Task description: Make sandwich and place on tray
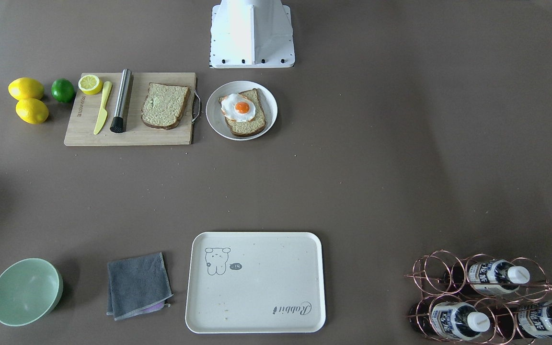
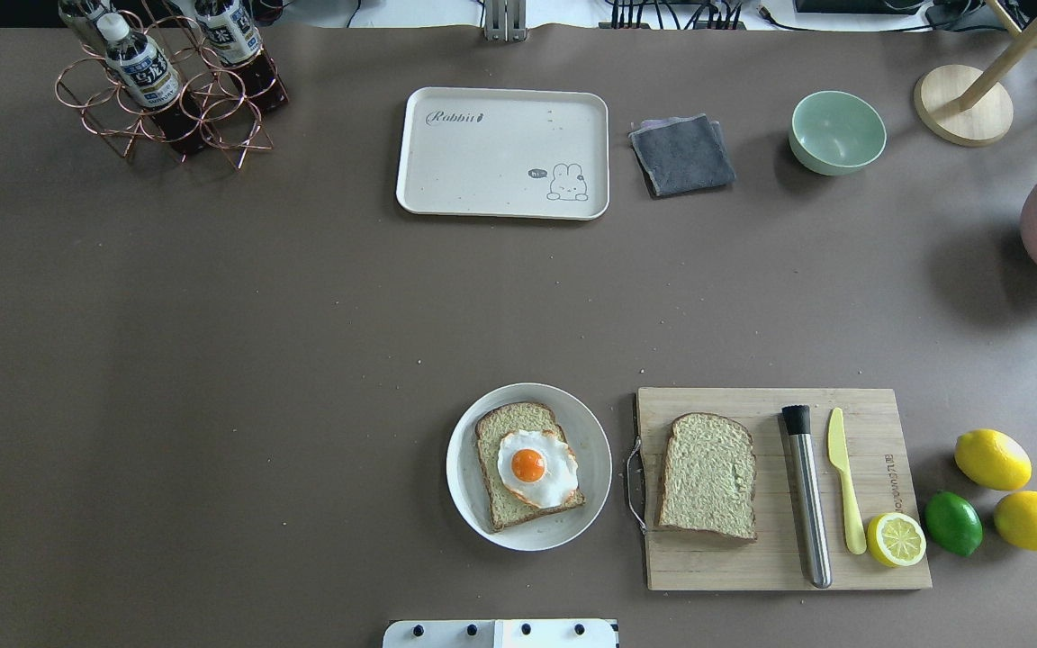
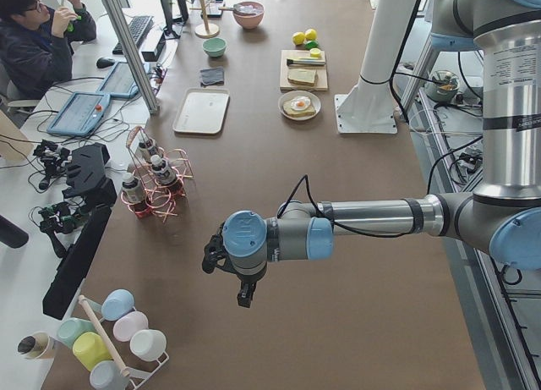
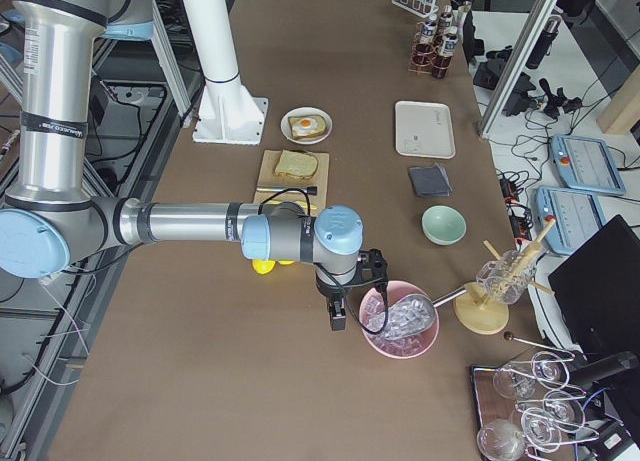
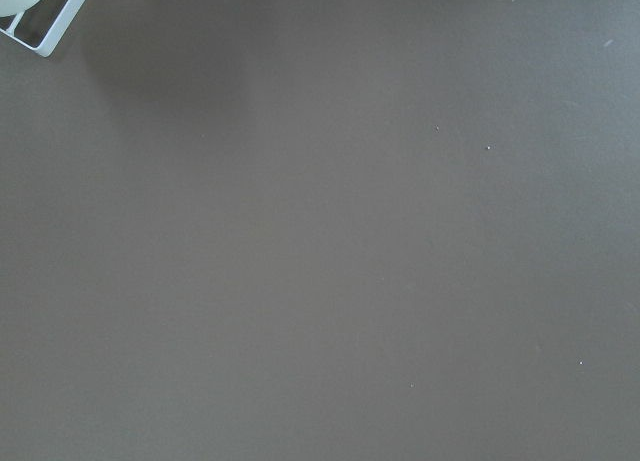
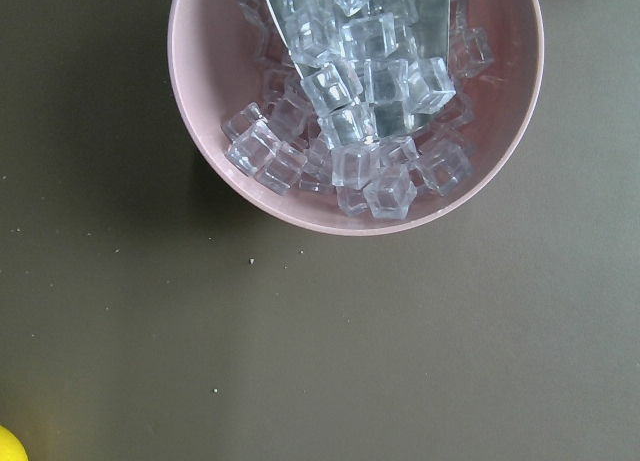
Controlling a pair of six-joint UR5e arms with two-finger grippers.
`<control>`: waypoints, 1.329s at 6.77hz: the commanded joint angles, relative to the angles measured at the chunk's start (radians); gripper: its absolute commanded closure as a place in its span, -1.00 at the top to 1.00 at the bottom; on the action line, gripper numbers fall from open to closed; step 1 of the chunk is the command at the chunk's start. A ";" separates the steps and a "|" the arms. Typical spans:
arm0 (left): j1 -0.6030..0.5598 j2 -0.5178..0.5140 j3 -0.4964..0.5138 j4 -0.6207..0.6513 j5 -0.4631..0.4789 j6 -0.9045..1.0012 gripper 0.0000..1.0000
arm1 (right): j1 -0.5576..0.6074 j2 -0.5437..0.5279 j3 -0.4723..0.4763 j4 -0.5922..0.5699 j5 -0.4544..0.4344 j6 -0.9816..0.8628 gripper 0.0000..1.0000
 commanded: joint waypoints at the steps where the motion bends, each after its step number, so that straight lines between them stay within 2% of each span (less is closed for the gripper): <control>1: 0.000 0.000 0.000 0.000 0.000 0.000 0.96 | 0.000 0.000 0.001 0.000 0.000 0.000 1.00; 6: 0.000 0.000 -0.003 0.000 0.000 0.000 0.96 | 0.000 0.003 0.012 0.014 0.045 -0.003 1.00; 7: 0.000 -0.005 -0.002 -0.019 0.000 -0.002 0.96 | -0.002 -0.005 -0.002 0.147 0.046 0.003 1.00; 8: 0.000 -0.003 -0.009 -0.095 -0.006 -0.002 0.96 | -0.005 0.000 -0.010 0.208 0.051 0.012 1.00; 9: 0.000 -0.029 -0.003 -0.190 -0.053 -0.009 0.96 | -0.015 0.012 -0.011 0.213 0.069 0.012 1.00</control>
